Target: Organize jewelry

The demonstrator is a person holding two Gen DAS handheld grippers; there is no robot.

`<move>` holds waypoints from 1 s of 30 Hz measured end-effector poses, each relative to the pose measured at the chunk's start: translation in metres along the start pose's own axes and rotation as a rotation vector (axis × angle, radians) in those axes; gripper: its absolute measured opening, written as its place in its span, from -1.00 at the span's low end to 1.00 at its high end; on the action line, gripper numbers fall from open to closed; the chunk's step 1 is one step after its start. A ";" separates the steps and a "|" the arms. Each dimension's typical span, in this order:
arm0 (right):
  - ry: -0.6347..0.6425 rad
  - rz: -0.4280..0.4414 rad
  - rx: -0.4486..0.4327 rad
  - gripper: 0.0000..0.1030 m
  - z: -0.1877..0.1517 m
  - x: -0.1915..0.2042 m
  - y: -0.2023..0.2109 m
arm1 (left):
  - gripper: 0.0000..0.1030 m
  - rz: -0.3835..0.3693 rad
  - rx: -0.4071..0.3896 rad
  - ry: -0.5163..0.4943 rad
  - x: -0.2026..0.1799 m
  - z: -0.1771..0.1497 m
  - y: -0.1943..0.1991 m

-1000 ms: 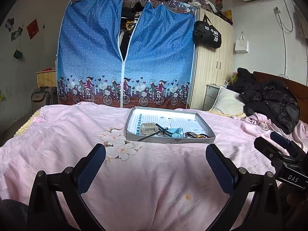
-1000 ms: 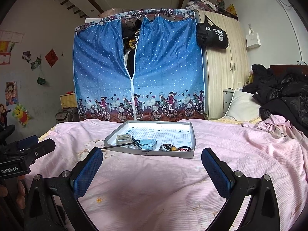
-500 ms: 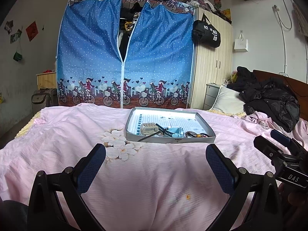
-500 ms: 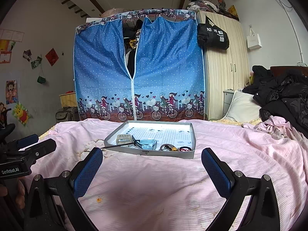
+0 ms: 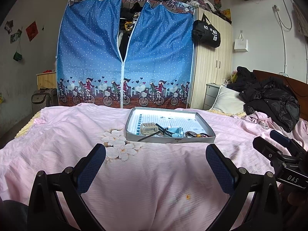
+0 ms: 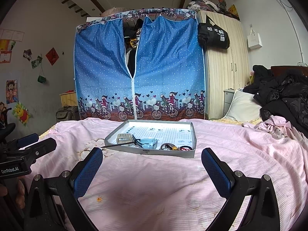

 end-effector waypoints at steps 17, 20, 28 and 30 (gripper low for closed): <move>-0.001 0.001 0.003 1.00 0.000 0.001 0.000 | 0.98 0.000 0.003 -0.009 -0.002 -0.002 -0.002; 0.001 0.001 0.003 1.00 0.000 0.001 0.000 | 0.98 0.000 0.003 -0.014 -0.003 -0.003 -0.002; 0.000 0.001 0.004 1.00 0.001 0.002 0.000 | 0.98 0.001 0.003 -0.015 -0.003 -0.004 -0.003; 0.000 0.000 0.004 1.00 0.001 0.001 0.000 | 0.98 0.000 0.004 -0.015 -0.003 -0.003 -0.003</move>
Point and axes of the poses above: each gripper's, at about its wrist camera, not at the fingertips, and y roughly against the way its jaws point, x to its left, z to its top, the point moved 1 cm from there along -y, roughly the way its jaws point, and after that the axes turned 2 degrees about -y, right-handed, at the moved point
